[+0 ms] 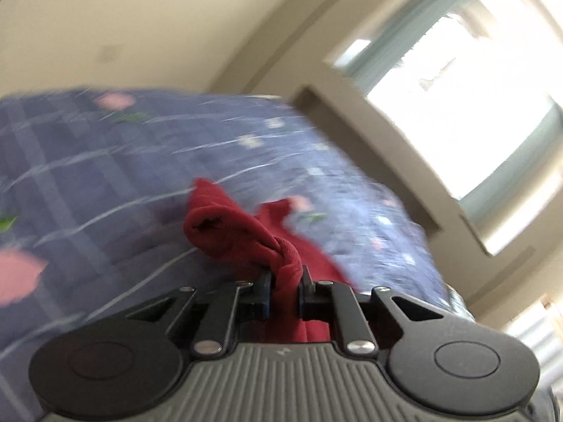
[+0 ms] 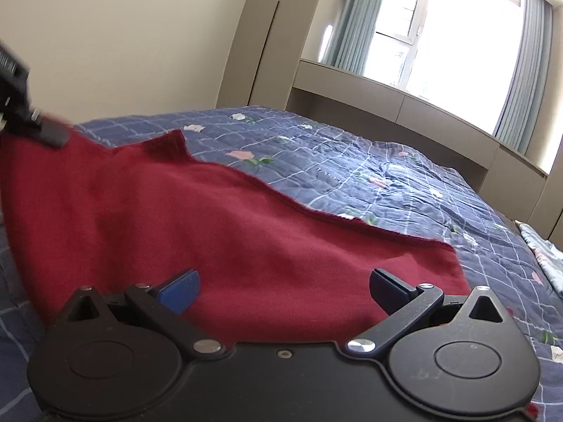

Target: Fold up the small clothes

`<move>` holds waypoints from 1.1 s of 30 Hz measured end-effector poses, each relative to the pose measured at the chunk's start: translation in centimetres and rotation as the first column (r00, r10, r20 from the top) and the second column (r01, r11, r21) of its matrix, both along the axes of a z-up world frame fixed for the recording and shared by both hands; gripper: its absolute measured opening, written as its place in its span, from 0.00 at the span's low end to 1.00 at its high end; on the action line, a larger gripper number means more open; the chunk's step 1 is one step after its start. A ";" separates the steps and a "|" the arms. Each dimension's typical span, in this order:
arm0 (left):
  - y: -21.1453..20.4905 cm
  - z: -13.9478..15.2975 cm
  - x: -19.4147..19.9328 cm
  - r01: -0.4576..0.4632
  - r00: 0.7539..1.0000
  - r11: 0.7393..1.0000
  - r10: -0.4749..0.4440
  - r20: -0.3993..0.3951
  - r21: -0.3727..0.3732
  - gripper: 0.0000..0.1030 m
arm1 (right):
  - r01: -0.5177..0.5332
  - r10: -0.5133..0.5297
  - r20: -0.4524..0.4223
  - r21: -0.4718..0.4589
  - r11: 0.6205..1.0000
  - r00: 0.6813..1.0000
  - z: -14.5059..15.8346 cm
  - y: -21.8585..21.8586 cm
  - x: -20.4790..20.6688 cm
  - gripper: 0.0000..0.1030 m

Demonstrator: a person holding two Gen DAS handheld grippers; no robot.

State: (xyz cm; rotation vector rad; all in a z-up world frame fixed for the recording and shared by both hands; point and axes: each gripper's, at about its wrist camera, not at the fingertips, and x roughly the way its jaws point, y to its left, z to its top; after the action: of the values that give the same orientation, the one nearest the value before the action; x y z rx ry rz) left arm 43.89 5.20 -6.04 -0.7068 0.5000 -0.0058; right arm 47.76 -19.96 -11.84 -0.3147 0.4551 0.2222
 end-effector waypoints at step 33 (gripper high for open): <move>-26.6 2.9 2.5 0.710 0.669 0.582 -0.734 -0.120 0.397 0.85 | 0.362 -0.362 -0.004 -0.020 0.932 0.932 3.9 -23.0 -14.8 0.99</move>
State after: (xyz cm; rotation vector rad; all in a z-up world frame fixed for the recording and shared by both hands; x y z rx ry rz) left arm 46.36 -21.39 -3.13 -0.0318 0.6844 -0.6865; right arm 32.93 -42.95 -7.95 -0.2431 0.5145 -0.1419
